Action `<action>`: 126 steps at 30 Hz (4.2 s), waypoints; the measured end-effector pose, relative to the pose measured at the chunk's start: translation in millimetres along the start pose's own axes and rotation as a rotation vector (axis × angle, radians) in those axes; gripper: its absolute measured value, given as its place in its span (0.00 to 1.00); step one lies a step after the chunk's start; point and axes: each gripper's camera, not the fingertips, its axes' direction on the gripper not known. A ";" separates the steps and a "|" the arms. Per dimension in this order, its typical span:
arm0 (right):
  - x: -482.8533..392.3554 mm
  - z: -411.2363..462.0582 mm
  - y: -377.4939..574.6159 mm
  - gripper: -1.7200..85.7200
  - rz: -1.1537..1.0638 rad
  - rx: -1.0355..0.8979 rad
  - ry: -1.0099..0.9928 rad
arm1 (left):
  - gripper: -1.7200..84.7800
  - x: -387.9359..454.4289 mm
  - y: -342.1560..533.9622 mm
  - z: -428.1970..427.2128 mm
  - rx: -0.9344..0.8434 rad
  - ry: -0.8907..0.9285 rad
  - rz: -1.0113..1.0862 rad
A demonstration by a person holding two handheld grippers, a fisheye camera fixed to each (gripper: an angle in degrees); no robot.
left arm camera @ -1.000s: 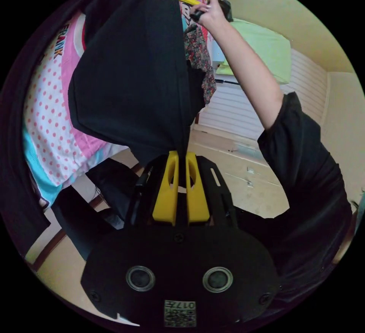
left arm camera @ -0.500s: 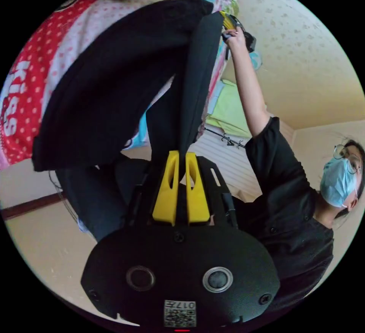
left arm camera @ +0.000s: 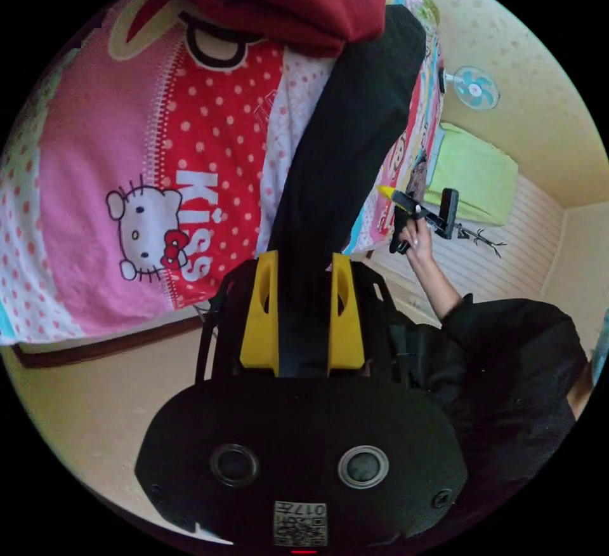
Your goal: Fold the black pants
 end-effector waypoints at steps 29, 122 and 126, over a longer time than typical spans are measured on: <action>13.2 33.0 128.0 0.05 -0.014 -0.072 -0.226 | 0.07 36.7 -8.3 -11.9 -0.408 -0.040 0.230; -133.3 -489.7 246.4 0.02 -0.805 0.540 -0.682 | 0.06 441.0 266.6 -110.3 0.252 0.215 1.155; -108.5 -496.2 167.3 0.02 -0.638 0.497 -0.585 | 0.07 442.5 219.6 -110.9 0.330 0.133 0.958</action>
